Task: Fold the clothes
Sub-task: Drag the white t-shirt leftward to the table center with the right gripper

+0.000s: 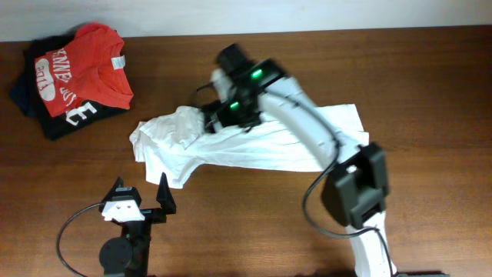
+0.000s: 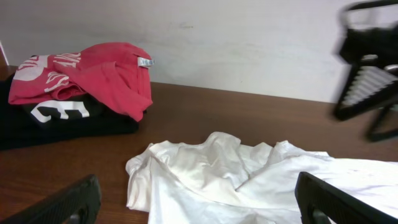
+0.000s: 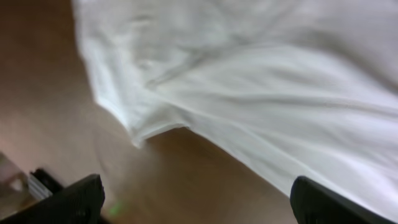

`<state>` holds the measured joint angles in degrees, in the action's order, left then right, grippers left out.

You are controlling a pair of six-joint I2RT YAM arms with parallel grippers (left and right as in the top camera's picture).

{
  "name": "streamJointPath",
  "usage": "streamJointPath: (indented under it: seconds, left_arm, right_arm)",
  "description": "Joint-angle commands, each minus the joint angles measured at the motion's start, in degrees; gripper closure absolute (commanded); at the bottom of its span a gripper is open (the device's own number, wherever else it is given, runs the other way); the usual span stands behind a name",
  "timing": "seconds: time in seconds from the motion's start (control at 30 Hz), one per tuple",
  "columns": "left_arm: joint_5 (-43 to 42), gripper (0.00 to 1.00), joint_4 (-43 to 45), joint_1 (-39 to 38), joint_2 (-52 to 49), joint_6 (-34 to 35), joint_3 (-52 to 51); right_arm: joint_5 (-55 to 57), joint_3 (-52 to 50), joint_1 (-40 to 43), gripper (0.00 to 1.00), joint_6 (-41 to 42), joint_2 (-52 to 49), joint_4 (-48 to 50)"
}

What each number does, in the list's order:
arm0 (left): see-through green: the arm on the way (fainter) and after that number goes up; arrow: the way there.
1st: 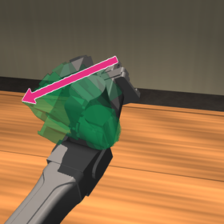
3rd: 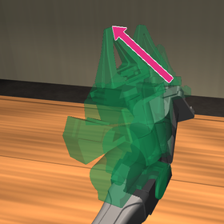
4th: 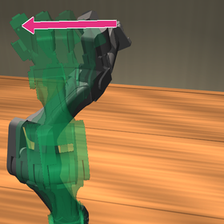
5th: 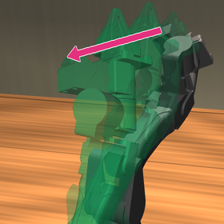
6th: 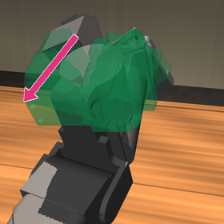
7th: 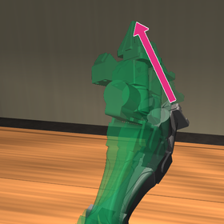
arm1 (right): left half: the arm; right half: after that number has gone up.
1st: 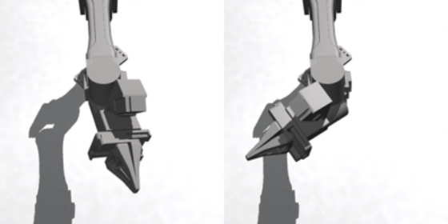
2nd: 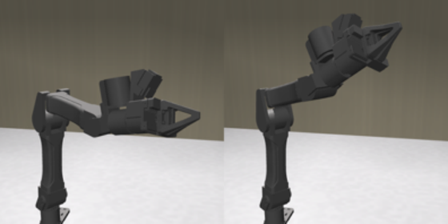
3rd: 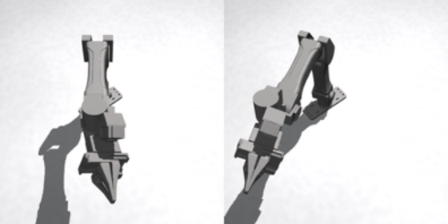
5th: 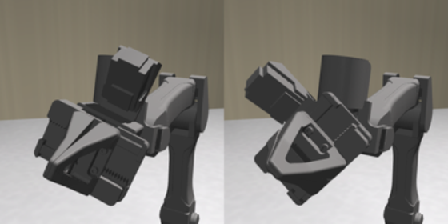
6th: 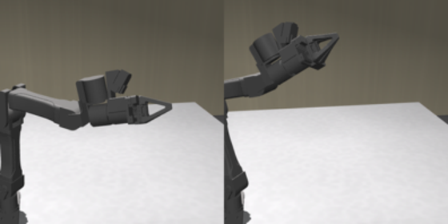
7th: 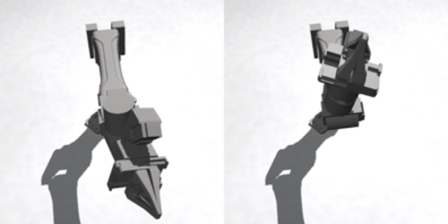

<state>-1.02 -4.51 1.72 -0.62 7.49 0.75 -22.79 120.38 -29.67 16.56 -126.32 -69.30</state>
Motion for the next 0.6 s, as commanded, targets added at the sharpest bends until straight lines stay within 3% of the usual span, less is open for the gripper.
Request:
streamJointPath:
  seconds: [0.0,0.1,0.2,0.4,0.47,0.57]
  left_arm:
    - [-0.22,0.01,-0.17,-0.13,0.22,-0.72,-0.22]
    - [-0.22,0.01,-0.17,-0.11,0.24,-0.72,-0.22]
    - [-0.22,0.01,-0.17,-0.11,0.22,-0.72,-0.22]
    - [-1.16,0.01,-0.07,-0.13,0.22,-0.68,-0.22]
    - [-13.14,0.01,1.07,-0.13,0.22,0.98,-0.17]
    - [-24.09,0.01,3.54,-0.13,0.24,1.01,0.00]
  right_arm:
    - [3.85,-0.11,10.54,0.01,0.22,2.64,-6.32]
    - [12.70,-0.17,20.15,0.01,0.07,2.40,-11.89]
    - [13.84,-0.46,29.07,0.01,0.04,2.40,-13.68]
    - [13.00,-3.76,35.43,0.00,0.52,2.38,-19.54]
    - [12.50,-3.76,34.91,0.01,2.71,3.65,-21.27]
    - [14.78,-3.82,32.59,0.01,3.17,9.16,-23.02]
